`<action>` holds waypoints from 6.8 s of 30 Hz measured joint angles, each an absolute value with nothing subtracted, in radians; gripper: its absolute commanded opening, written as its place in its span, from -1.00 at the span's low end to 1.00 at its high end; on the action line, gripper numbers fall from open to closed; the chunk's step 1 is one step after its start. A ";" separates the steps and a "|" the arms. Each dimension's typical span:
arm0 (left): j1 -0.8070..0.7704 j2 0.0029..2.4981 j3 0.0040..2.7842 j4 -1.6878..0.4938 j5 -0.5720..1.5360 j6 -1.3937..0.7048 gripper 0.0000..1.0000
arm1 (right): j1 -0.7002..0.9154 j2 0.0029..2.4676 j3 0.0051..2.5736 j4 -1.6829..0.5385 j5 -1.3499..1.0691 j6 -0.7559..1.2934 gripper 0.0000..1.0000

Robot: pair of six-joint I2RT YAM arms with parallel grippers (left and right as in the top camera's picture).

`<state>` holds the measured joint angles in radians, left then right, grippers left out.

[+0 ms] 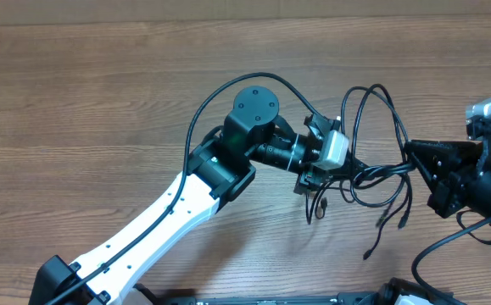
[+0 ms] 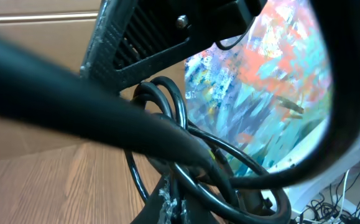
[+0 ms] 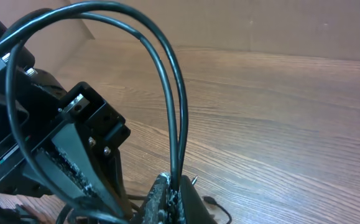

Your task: Untangle cables

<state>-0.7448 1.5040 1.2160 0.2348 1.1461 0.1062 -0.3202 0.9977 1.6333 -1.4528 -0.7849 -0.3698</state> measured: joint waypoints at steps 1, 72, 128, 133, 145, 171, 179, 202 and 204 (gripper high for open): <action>-0.747 1.504 1.216 0.235 1.146 0.106 -0.92 | -0.320 0.998 1.633 -1.453 -0.785 -0.370 -0.92; -0.799 1.504 1.216 0.073 1.247 0.099 -0.91 | -0.320 1.028 1.633 -0.810 -0.895 -0.307 -0.92; -0.768 1.506 1.216 0.100 1.314 0.131 -0.92 | -0.320 1.071 1.633 -1.223 -0.498 -0.147 0.90; -0.759 1.506 1.216 0.159 1.347 0.140 -0.92 | -0.320 1.079 1.633 -1.303 -0.608 -0.170 0.91; -0.759 1.506 1.216 0.165 1.357 0.206 -0.92 | -0.320 1.093 1.633 -1.393 -0.794 -0.275 0.57; -0.773 1.506 1.216 0.216 1.282 0.214 -0.92 | -0.320 1.117 1.633 -1.442 -0.850 -0.292 -0.92; -0.773 1.506 1.216 0.214 1.308 0.246 -0.92 | -0.320 1.117 1.633 -1.415 -0.850 -0.205 0.67; -0.773 1.506 1.216 0.186 1.317 0.445 -0.91 | -0.320 1.117 1.633 -1.438 -0.972 -0.108 -0.51; -0.773 1.506 1.216 0.186 1.316 0.445 -0.92 | -0.320 1.117 1.633 -1.435 -0.981 -0.107 -0.86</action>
<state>-0.7727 1.5059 1.2163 0.1864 1.3163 0.4454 -0.3202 1.1172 1.6333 -1.4345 -0.9806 -0.1074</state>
